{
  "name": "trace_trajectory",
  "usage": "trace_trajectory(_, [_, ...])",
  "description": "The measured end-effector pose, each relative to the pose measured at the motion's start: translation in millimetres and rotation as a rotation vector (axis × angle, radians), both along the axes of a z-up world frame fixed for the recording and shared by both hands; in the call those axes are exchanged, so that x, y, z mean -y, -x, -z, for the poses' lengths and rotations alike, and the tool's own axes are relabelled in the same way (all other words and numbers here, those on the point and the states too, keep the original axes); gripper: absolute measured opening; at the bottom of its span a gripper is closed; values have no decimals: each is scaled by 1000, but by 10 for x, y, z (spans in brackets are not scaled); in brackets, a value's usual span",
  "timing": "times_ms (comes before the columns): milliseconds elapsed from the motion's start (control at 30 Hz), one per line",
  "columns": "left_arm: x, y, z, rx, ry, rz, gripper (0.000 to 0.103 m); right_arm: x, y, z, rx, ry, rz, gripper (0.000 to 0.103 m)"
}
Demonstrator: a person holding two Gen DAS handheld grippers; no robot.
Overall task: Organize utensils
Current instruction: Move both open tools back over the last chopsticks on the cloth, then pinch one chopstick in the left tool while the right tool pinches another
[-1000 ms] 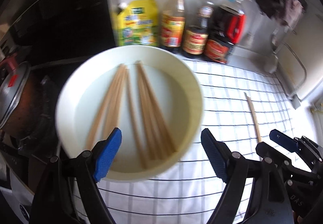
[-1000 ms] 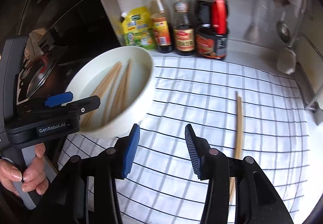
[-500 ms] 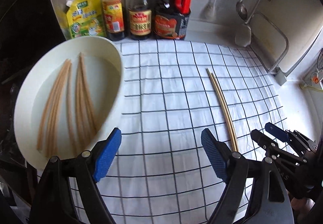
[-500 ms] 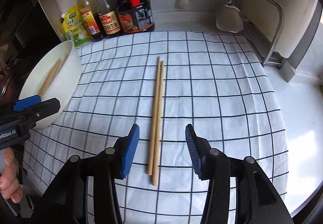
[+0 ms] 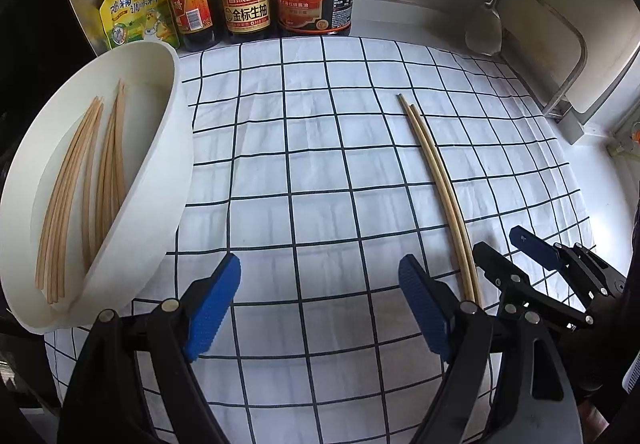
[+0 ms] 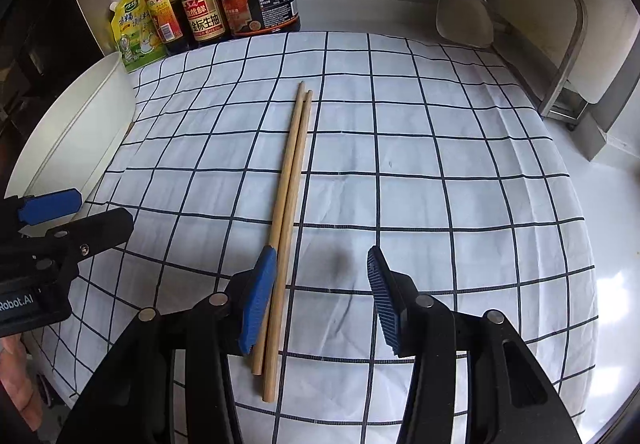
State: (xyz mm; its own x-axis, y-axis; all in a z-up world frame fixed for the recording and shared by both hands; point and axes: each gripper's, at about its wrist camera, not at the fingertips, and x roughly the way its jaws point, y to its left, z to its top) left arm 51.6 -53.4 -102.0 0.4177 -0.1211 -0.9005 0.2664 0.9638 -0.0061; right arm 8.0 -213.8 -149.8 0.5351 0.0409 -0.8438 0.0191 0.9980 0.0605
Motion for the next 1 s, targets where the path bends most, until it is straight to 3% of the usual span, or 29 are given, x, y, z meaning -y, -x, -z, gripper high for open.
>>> trace_trajectory(300, [-34,-27,38,-19,-7,-21,80,-61,11,68,11,46,-25,45])
trace_trajectory(433, [-18,-43,55,-19,-9,-19,80,-150,-6,111,11,74,-56,41])
trace_trajectory(500, [10,-54,67,-18,-10,-16,80,-188,-9,106,17,79,-79,31])
trace_trajectory(600, [72,-81,93,-20,-11,-8,80,-239,-7,103,22,101,-114,8])
trace_trajectory(1000, [503,-205,258,-41,4,31,80,224,82,96,15,33,-25,6])
